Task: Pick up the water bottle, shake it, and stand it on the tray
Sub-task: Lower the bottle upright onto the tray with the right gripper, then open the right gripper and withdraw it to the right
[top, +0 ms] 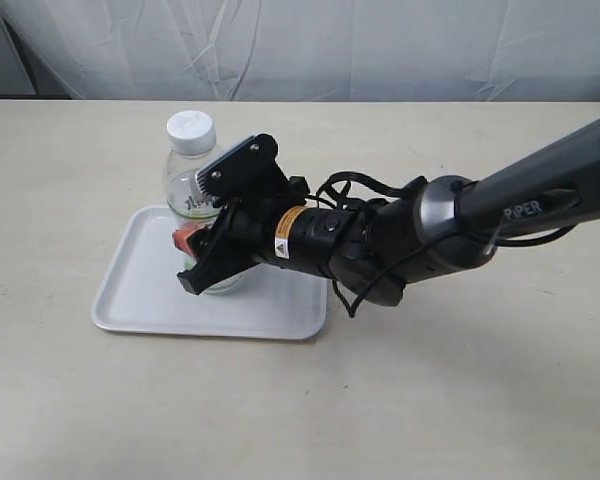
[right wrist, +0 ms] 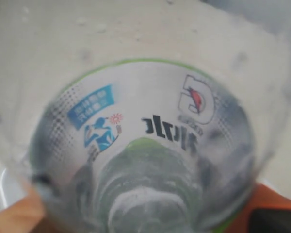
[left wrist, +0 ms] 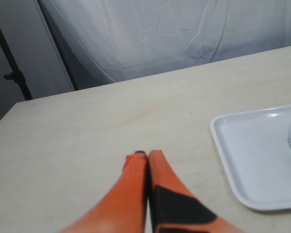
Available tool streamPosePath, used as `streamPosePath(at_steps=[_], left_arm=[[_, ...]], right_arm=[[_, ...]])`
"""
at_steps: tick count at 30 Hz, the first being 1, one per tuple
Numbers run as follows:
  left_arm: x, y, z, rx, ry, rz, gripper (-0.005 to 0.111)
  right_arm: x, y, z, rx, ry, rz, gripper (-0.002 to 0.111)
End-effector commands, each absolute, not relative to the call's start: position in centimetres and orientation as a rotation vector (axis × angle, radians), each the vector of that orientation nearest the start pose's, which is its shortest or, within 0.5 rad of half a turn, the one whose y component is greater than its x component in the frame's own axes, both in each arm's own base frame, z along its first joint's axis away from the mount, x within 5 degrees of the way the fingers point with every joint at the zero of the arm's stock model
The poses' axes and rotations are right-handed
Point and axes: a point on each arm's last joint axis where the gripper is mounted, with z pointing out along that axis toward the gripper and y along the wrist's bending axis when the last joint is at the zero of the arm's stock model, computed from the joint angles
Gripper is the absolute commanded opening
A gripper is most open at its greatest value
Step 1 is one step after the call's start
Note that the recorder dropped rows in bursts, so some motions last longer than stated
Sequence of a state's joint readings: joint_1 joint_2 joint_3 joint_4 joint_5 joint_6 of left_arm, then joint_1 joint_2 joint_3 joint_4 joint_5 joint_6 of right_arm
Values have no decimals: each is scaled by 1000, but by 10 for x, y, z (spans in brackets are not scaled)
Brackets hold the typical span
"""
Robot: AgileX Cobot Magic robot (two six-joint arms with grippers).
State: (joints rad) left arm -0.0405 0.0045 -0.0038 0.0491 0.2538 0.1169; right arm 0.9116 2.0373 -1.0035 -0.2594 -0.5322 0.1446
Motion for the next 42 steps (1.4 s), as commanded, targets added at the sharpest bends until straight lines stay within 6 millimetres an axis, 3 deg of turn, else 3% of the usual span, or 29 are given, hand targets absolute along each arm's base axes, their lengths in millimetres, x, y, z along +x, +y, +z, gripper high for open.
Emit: streamPosePath(at_steps=[1, 9, 15, 20, 31, 37, 40, 42], left_arm=[[55, -1, 191, 164, 1722, 97, 0], [55, -1, 191, 164, 1722, 97, 0], [55, -1, 191, 164, 1722, 97, 0], [55, -1, 191, 164, 1722, 97, 0], [55, -1, 191, 164, 1722, 97, 0], [55, -1, 191, 164, 1722, 97, 0], [55, -1, 191, 164, 1722, 97, 0], [55, -1, 191, 164, 1722, 97, 0]], right_arm=[[242, 329, 131, -1033, 1808, 654, 63], [240, 323, 134, -1005, 1930, 631, 65], [240, 321, 132, -1016, 1962, 609, 91], [239, 319, 135, -1021, 1978, 592, 105], [226, 290, 167, -1071, 2138, 424, 104], [193, 245, 198, -996, 2195, 432, 102], [177, 223, 221, -945, 2233, 434, 87], [169, 212, 231, -936, 2282, 410, 68]])
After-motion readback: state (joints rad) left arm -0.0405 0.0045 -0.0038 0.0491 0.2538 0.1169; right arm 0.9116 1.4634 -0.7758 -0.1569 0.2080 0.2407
